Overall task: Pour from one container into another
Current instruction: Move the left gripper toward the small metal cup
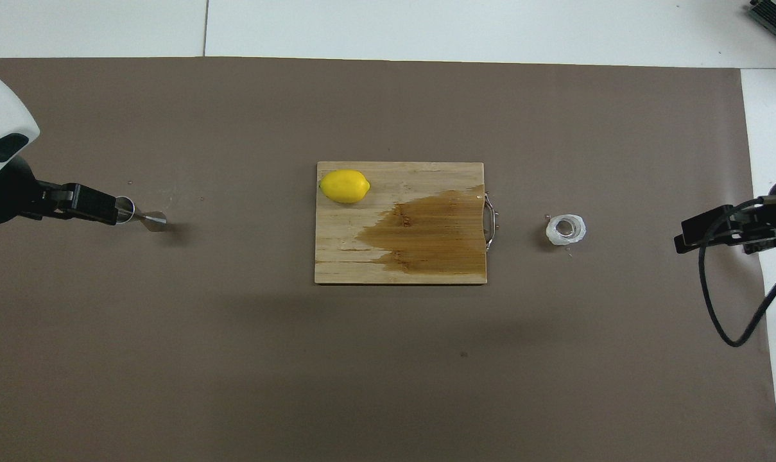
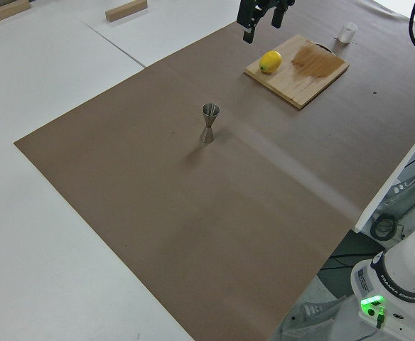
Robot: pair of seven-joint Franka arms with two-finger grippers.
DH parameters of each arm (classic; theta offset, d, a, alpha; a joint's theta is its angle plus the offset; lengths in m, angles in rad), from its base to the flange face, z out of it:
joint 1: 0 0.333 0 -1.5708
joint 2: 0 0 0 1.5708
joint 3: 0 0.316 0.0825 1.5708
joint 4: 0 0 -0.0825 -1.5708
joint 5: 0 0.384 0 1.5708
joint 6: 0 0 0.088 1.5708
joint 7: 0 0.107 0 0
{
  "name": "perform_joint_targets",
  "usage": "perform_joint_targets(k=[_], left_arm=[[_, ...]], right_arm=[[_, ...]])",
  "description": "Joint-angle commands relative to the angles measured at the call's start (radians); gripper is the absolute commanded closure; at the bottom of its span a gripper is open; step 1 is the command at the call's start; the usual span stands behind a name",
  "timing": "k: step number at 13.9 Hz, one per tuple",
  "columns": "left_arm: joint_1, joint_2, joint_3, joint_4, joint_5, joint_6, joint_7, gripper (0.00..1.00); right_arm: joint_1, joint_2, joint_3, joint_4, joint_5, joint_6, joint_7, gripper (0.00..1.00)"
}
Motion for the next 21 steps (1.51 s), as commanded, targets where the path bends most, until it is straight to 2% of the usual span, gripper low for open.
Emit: perform_joint_targets(k=[1,7,12,15,18,21], left_arm=[[0.006,-0.029,0.002,-0.036,-0.008,0.025,0.012,0.00],[0.005,-0.032,0.002,-0.036,-0.008,0.011,-0.003,0.00],[0.067,-0.015,0.002,-0.059,-0.029,0.082,-0.035,0.00],[0.147,0.047,0.002,-0.028,-0.107,0.089,-0.072,0.00],[0.181,0.164,0.002,0.076,-0.134,0.076,-0.173,0.00],[0.253,0.257,0.007,0.151,-0.242,0.076,-0.278,0.00]], right_arm=[[-0.011,0.005,0.007,0.016,-0.005,-0.019,-0.014,0.00],[-0.011,0.005,0.007,0.016,-0.005,-0.019,-0.014,0.00],[-0.013,0.005,0.007,0.016,-0.005,-0.019,-0.014,0.00],[-0.011,0.005,0.007,0.016,-0.005,-0.019,-0.014,0.00],[-0.011,0.005,0.007,0.016,-0.005,-0.019,-0.014,0.00],[-0.011,0.005,0.007,0.016,-0.005,-0.019,-0.014,0.00]])
